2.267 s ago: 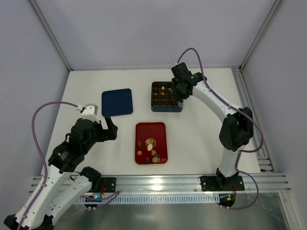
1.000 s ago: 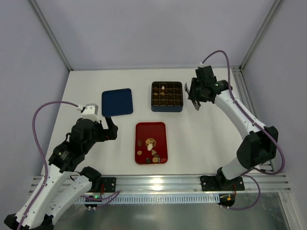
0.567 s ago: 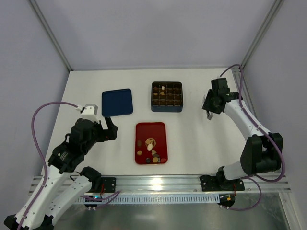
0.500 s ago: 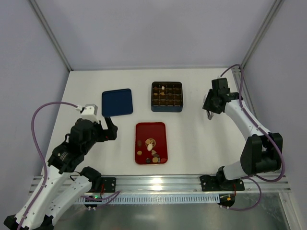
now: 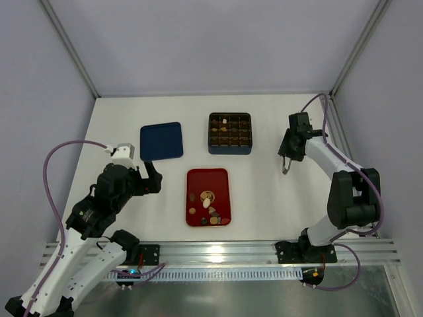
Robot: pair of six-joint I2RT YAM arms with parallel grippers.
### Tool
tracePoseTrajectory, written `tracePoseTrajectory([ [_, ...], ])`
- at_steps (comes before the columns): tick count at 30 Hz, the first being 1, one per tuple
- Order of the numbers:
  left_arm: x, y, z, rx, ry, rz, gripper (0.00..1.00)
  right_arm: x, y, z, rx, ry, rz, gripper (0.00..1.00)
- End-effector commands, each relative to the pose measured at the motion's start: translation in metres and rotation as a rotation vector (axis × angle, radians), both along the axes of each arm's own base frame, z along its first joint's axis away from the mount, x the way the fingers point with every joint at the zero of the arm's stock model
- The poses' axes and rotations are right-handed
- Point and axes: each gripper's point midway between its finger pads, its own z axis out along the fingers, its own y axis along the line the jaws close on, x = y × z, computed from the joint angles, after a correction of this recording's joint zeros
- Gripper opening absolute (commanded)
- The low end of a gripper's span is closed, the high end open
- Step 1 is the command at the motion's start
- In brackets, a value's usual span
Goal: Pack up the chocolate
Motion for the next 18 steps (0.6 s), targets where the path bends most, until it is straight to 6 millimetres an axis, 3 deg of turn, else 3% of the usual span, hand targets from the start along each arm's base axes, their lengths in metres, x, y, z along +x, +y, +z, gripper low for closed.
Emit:
tracePoseTrajectory([
  [1,0.002,-0.004,0.005,-0.018,-0.023,-0.011,1.00,0.011,-0.004,-0.004,-0.011,-0.028,-0.013,0.48],
  [10,0.002,-0.003,0.005,-0.019,-0.028,-0.012,1.00,0.004,0.003,-0.040,0.014,0.085,0.016,0.52],
  [18,0.001,-0.003,0.006,-0.019,-0.028,-0.010,1.00,0.000,0.005,-0.052,0.025,0.129,0.028,0.67],
])
